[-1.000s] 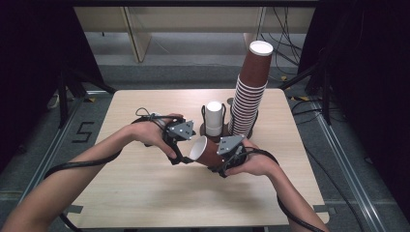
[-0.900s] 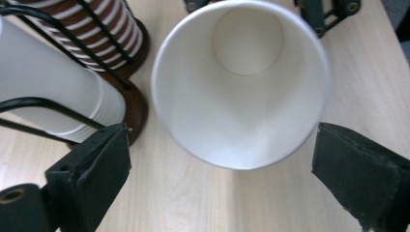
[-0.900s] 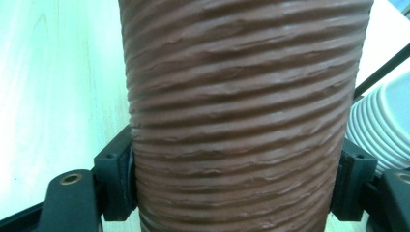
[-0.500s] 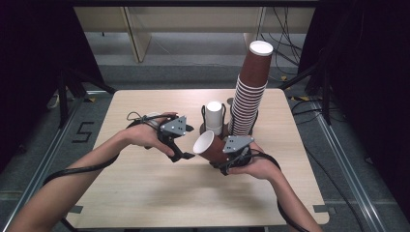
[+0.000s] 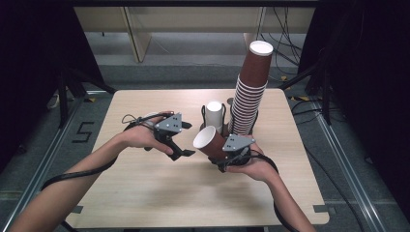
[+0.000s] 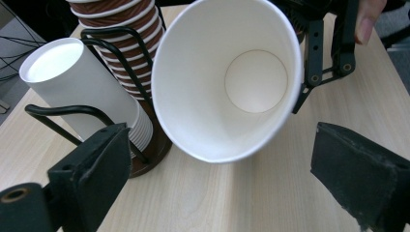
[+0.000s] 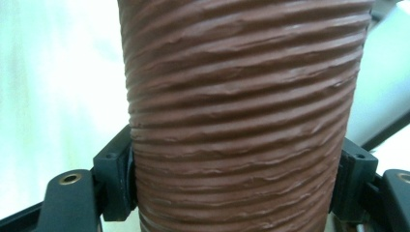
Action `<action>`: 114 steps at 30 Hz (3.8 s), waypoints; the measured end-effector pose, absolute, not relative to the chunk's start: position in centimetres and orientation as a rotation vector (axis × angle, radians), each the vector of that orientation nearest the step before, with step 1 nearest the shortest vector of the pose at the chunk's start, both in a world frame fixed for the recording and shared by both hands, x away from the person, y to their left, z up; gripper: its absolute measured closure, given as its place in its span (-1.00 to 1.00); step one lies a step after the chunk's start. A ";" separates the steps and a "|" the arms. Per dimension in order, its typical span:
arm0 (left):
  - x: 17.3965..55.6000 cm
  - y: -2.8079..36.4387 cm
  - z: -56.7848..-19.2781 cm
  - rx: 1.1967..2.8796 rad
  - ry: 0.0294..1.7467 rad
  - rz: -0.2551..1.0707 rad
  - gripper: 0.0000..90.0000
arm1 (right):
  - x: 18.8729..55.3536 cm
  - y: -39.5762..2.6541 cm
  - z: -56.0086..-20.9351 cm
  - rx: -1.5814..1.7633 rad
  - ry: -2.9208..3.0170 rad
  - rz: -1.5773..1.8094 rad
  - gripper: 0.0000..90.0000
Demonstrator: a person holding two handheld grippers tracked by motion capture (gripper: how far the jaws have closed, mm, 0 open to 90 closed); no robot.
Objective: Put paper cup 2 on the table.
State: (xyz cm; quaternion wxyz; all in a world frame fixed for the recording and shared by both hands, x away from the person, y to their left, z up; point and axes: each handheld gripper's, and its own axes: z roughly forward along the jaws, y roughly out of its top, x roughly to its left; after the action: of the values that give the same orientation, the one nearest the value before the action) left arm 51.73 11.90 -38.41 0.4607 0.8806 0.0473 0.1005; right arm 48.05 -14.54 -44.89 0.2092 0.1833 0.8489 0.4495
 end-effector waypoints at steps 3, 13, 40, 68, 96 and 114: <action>51.7 12.0 -38.7 2.127 0.154 0.238 -0.85 | 48.0 -14.5 -44.9 0.519 2.316 1.275 -0.46; 51.7 12.1 -39.3 2.050 0.234 0.213 -0.85 | 47.9 -14.2 -45.6 0.581 2.201 1.344 -0.46; 52.3 11.8 -39.8 1.898 0.405 0.179 -0.86 | 47.3 -12.6 -47.2 0.711 1.996 1.437 -0.46; 52.3 10.9 -40.0 1.847 0.446 0.141 -1.00 | 47.4 -11.7 -47.1 0.736 1.946 1.483 -0.46; 52.7 9.7 -40.0 1.805 0.449 0.132 -1.00 | 47.4 -10.8 -46.2 0.699 1.906 1.534 -0.46; 52.6 9.6 -39.9 1.787 0.416 0.152 -0.92 | 47.3 -10.4 -46.2 0.716 1.909 1.580 -0.49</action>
State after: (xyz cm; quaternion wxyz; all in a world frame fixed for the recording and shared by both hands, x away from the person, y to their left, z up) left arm 52.57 9.62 -39.88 0.6056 0.7724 0.1797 0.0657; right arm 47.32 -10.39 -46.16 0.2776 0.2665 0.7110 0.5885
